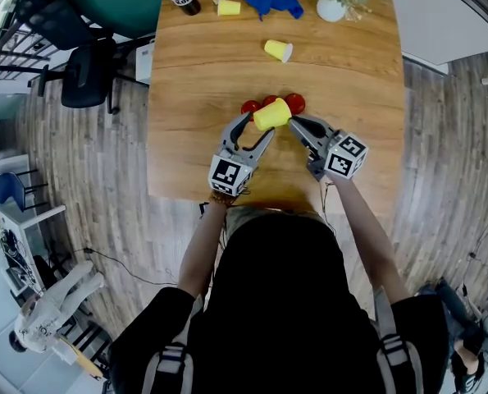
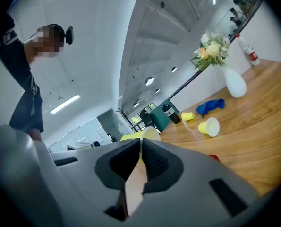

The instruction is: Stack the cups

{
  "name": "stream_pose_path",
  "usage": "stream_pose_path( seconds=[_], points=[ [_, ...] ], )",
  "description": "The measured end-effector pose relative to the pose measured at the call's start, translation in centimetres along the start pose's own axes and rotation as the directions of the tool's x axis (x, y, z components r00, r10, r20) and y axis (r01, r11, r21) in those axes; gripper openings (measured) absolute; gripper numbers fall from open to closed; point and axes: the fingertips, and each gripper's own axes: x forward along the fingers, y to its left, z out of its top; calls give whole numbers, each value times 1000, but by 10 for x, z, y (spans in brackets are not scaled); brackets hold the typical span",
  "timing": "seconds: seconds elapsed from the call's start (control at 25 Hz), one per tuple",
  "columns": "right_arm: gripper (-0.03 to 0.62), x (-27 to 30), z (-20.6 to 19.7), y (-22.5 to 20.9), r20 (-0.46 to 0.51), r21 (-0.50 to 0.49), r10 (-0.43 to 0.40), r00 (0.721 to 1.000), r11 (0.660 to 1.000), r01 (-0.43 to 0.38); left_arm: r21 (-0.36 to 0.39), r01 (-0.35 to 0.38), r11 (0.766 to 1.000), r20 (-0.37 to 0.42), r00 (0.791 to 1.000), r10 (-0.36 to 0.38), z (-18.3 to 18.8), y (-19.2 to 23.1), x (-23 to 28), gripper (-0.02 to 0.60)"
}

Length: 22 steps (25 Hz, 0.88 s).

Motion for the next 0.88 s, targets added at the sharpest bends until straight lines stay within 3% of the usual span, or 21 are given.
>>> stream_pose_path(
  seconds=[0.32, 0.64, 0.88],
  points=[
    [26, 5, -2, 4, -21, -26, 27, 999, 999, -27, -57, 19, 998, 31, 999, -17, 13, 0, -2, 264],
    [32, 4, -9, 0, -27, -39, 7, 1000, 999, -8, -31, 28, 999, 26, 999, -28, 15, -2, -5, 252],
    [26, 3, -16, -4, -58, -73, -31, 998, 997, 27, 37, 7, 999, -33, 999, -6, 10, 4, -5, 249]
  ],
)
